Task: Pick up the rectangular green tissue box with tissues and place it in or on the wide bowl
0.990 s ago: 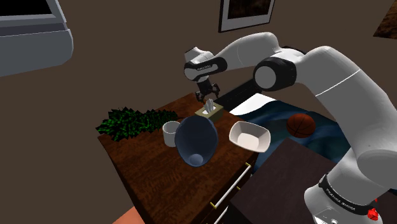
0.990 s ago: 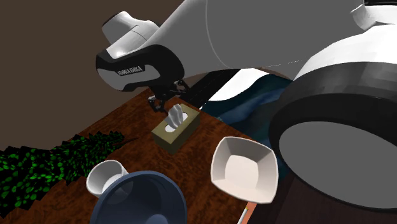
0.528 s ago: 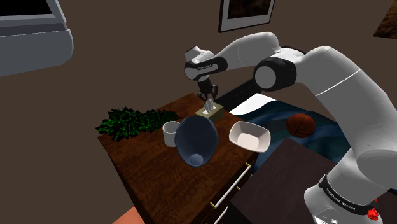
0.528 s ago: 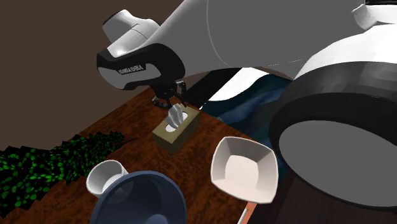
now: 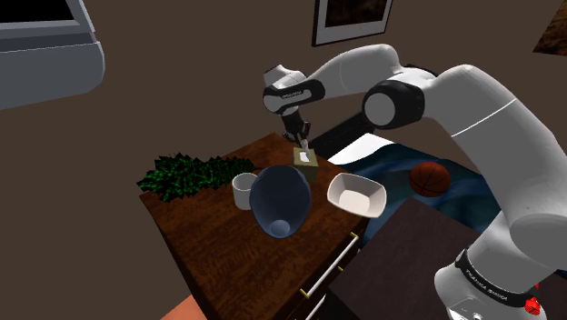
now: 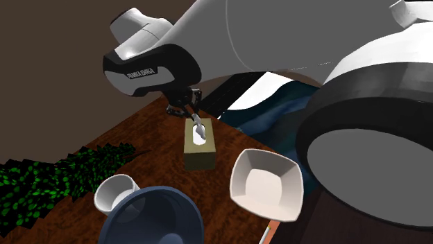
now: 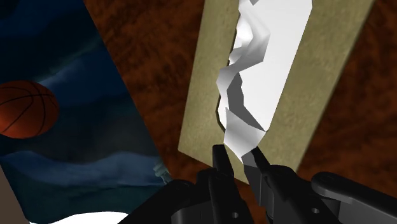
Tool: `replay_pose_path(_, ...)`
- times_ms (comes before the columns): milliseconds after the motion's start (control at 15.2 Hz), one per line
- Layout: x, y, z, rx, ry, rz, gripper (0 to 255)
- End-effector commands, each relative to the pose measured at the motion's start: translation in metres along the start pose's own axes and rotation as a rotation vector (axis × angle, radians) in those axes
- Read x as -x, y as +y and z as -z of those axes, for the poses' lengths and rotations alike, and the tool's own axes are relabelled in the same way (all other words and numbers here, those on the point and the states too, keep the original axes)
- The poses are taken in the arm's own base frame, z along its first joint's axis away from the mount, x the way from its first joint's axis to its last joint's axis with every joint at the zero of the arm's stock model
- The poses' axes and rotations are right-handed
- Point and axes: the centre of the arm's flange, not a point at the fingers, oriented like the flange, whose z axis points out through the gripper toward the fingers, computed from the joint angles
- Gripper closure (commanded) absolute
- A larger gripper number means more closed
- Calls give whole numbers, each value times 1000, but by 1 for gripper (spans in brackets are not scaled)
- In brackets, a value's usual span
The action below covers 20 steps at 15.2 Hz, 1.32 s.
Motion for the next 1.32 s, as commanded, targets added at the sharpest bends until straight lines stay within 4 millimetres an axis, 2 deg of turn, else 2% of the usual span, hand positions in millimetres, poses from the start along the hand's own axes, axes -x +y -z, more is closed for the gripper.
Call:
replay_pose_path(0,2,2,7,0,-2,1,255)
replay_pose_path(1254,18,38,99,0,-2,1,255)
